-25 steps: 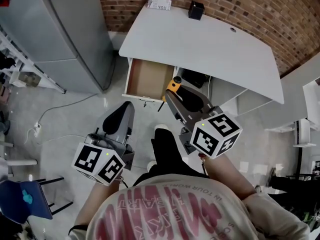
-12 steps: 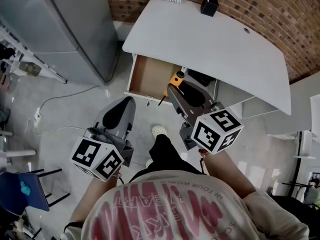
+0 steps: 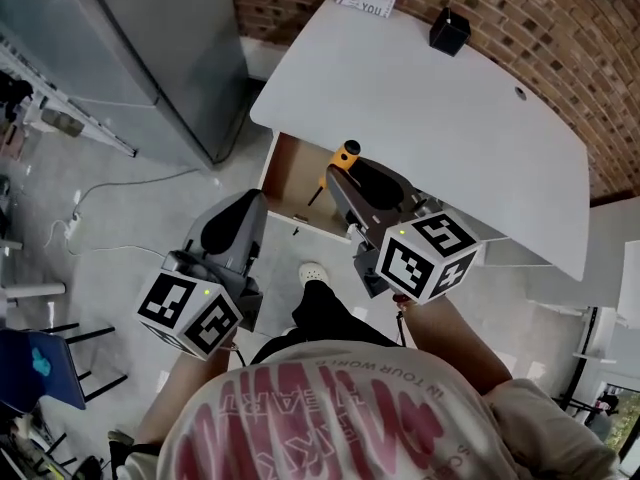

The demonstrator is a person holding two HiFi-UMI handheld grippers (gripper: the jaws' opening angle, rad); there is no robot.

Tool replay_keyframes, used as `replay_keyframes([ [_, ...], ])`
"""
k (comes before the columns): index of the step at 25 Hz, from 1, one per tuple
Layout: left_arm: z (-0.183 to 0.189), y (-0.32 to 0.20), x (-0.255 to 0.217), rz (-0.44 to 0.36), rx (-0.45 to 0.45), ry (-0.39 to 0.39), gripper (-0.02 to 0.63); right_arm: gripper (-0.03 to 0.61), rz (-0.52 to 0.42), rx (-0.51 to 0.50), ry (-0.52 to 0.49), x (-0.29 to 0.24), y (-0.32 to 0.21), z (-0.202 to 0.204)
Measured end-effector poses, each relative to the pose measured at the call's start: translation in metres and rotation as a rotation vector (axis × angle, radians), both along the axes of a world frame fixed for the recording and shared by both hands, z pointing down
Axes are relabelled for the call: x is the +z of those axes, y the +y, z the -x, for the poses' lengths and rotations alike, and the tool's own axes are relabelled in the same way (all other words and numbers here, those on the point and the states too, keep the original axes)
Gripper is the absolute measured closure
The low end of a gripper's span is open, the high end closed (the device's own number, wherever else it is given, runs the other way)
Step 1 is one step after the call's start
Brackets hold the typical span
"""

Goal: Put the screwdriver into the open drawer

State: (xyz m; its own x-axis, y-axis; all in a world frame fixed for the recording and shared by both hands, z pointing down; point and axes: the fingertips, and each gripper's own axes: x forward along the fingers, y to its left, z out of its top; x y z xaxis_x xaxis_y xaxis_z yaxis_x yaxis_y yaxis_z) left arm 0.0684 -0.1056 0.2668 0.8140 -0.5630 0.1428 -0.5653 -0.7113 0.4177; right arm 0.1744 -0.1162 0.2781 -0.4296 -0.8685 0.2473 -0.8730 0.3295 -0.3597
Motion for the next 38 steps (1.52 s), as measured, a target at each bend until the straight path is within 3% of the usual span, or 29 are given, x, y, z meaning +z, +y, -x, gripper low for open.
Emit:
replay_keyframes([
  [11, 0.012, -0.038, 0.055, 0.129, -0.149, -0.048, 0.612, 0.454, 0.147, -0.131, 0.023, 0.077, -0.063, 0.006],
  [21, 0.054, -0.044, 0.095, 0.211, -0.277, -0.080, 0.612, 0.454, 0.306, -0.259, 0.167, 0.187, -0.075, 0.034],
  [30, 0.073, -0.037, 0.114, 0.252, -0.322, -0.092, 0.612, 0.454, 0.405, -0.295, 0.255, 0.249, -0.068, 0.032],
  [38, 0.073, -0.029, 0.128, 0.289, -0.305, -0.099, 0.612, 0.456, 0.483, -0.300, 0.343, 0.290, -0.067, 0.021],
])
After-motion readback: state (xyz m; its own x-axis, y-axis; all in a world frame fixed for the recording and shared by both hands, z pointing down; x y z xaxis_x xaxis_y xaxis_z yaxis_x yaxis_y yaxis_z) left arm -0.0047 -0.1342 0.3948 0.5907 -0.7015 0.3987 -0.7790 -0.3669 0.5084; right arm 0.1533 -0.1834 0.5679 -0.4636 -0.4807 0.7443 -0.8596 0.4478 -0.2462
